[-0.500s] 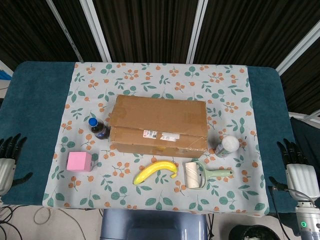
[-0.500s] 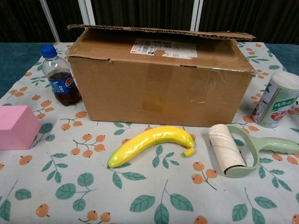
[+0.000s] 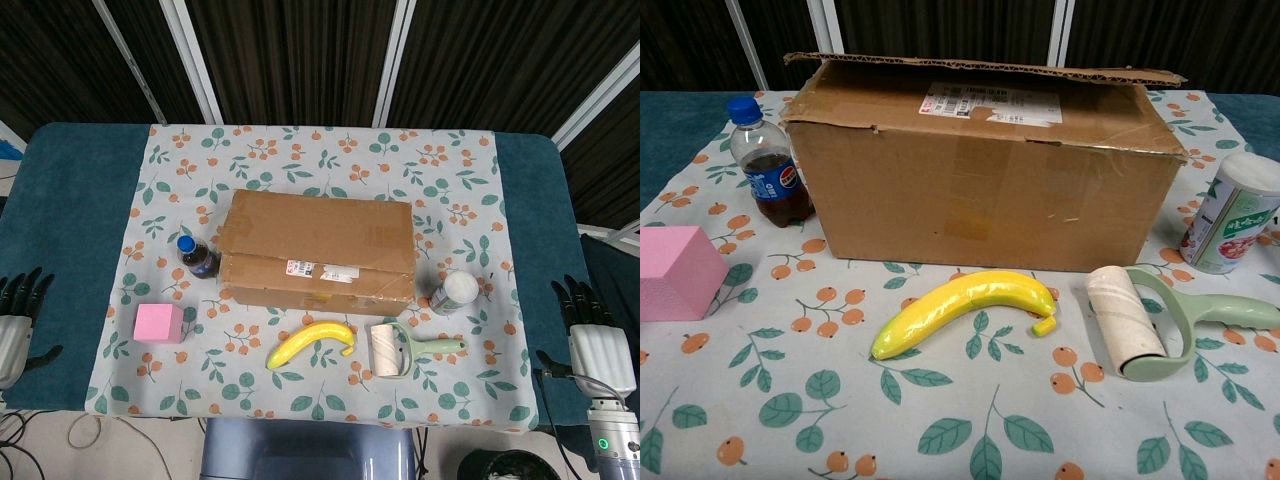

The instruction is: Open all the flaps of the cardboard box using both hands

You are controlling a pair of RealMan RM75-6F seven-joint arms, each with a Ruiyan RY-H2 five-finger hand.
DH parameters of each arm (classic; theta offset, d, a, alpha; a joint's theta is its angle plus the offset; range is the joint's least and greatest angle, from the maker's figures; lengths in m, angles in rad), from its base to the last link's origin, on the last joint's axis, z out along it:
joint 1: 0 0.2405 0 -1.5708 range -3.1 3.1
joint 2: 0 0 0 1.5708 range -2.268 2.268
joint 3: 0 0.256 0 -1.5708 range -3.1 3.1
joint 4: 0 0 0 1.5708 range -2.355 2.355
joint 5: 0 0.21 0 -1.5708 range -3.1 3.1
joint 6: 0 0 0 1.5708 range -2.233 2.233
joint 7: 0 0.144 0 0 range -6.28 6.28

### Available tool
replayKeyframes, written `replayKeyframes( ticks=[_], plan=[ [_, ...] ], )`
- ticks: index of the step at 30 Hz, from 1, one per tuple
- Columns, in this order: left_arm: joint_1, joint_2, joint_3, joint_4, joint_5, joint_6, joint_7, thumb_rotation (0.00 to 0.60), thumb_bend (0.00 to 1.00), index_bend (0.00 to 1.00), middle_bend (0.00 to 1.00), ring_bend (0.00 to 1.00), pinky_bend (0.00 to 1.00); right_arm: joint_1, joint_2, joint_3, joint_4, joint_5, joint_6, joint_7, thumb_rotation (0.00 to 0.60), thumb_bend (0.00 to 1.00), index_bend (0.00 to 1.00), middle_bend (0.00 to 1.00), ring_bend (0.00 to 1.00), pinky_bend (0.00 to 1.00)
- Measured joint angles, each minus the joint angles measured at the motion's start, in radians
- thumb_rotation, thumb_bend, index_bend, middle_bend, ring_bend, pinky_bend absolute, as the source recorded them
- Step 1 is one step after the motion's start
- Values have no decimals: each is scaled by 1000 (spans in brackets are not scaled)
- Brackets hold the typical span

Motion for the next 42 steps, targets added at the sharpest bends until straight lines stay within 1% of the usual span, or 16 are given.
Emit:
replayKeyframes(
  ticks=[4,7,11,13,16,19,20,23,26,29,32,36,42],
  plan=[
    [-9,0,-8,-23,6,6,43,600,71,0,0,0,0,3,-3,5,0,14,-10,10,600,176,0,0,0,237],
    [-22,9,-25,-69,0,4,64,600,71,0,0,0,0,5,-3,9,-2,27,-19,20,600,177,0,0,0,237],
    [-63,35,-67,-169,-24,-23,100,600,71,0,0,0,0,7,-2,14,-5,44,-30,35,600,177,0,0,0,237],
    [-93,45,-94,-206,-34,-44,120,600,89,0,0,0,0,8,-1,17,-7,54,-37,45,600,179,0,0,0,237],
    [-154,59,-144,-266,-86,-101,160,600,133,0,0,0,0,11,1,21,-12,65,-50,61,600,193,0,0,0,236],
    [-234,66,-199,-315,-174,-174,209,600,162,0,0,0,0,12,3,23,-17,76,-58,67,600,202,0,0,0,237],
    [-276,63,-222,-325,-208,-207,230,600,165,0,0,0,0,13,4,24,-18,81,-62,71,600,205,0,0,0,237],
    [-374,43,-269,-331,-296,-276,288,600,182,0,0,0,0,15,9,28,-24,99,-75,82,600,212,0,0,0,237],
    [-475,10,-304,-329,-382,-331,346,600,222,0,0,0,0,16,13,29,-30,106,-84,90,600,219,0,0,0,237],
    [-560,-29,-319,-321,-440,-384,398,600,229,0,0,0,0,17,17,26,-36,107,-89,93,600,221,0,0,0,237],
    [-616,-65,-317,-309,-465,-416,432,600,230,0,0,0,0,18,16,26,-36,108,-91,92,600,222,0,0,0,237],
    [-654,-91,-308,-303,-485,-432,438,600,230,0,0,0,0,18,16,28,-38,115,-91,91,600,223,0,0,0,236],
    [-692,-115,-295,-292,-491,-424,433,600,241,0,0,0,0,18,16,32,-42,128,-94,95,600,224,0,0,0,237]
  ],
)
